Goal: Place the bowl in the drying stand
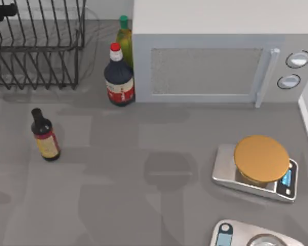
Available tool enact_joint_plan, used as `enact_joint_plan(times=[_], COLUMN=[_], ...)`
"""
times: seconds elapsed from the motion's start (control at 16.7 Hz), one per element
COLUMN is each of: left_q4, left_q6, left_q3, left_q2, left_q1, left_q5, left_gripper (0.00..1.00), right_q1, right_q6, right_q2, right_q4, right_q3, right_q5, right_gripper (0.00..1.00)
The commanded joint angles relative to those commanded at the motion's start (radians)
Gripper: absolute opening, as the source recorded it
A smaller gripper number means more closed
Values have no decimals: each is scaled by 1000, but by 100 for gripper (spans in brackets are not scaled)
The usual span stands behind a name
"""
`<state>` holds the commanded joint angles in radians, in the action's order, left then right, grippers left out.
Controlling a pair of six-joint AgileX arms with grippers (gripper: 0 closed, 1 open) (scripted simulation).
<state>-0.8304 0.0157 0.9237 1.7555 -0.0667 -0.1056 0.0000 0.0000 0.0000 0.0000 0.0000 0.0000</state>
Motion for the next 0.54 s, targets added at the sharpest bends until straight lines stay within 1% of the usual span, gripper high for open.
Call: enact_joint_plan(times=[0.18, 0.24, 0.54], left_q4=[0, 0, 0], left_q6=[0, 0, 0], left_q3=[0, 0, 0], left_q2=[0, 0, 0], left_q1=[0, 0, 0], left_q5=[0, 0, 0], left_gripper=[98, 100, 100], right_q1=[0, 0, 0], right_q6=[0, 0, 0], right_q2=[0, 0, 0], right_q4=[0, 0, 0], right_q3=[0, 0, 0], right_q5=[0, 0, 0], right_gripper=[100, 100, 100])
